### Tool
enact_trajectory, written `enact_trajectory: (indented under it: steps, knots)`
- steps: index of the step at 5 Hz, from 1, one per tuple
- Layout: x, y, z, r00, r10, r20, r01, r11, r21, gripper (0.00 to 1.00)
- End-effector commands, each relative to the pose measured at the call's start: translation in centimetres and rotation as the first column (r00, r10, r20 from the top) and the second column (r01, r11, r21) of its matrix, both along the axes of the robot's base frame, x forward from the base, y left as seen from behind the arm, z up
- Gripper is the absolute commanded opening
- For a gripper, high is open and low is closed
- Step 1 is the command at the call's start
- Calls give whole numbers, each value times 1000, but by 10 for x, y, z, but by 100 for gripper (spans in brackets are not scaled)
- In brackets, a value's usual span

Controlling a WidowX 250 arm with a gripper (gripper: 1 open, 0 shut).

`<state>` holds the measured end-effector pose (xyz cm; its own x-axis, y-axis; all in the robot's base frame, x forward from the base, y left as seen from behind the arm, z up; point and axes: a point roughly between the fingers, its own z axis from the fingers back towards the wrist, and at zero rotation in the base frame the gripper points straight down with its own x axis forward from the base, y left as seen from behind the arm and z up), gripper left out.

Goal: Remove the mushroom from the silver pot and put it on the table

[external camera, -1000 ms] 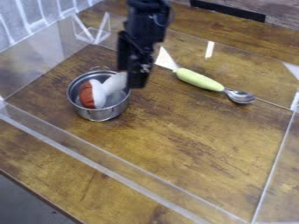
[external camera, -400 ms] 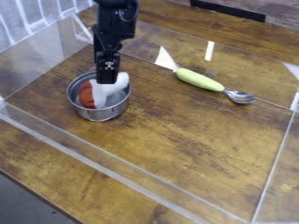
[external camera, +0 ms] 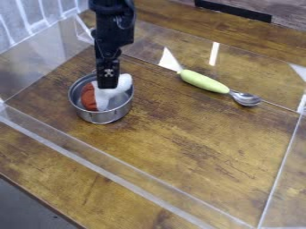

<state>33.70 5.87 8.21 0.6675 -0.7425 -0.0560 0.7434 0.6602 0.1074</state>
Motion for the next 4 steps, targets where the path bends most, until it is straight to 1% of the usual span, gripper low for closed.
enact_trajectory:
  steps: [1,2,3,4]
  knots:
    - [2,4,6,997,58,41,-58,998,-4,100]
    - [4,4,3,994,102,44,-102,995,-10,100]
    - [4,25,-3,998,27,48,-26,1000,-15,100]
    - [7,41,-5,997,-41,61,42,999,-15,100]
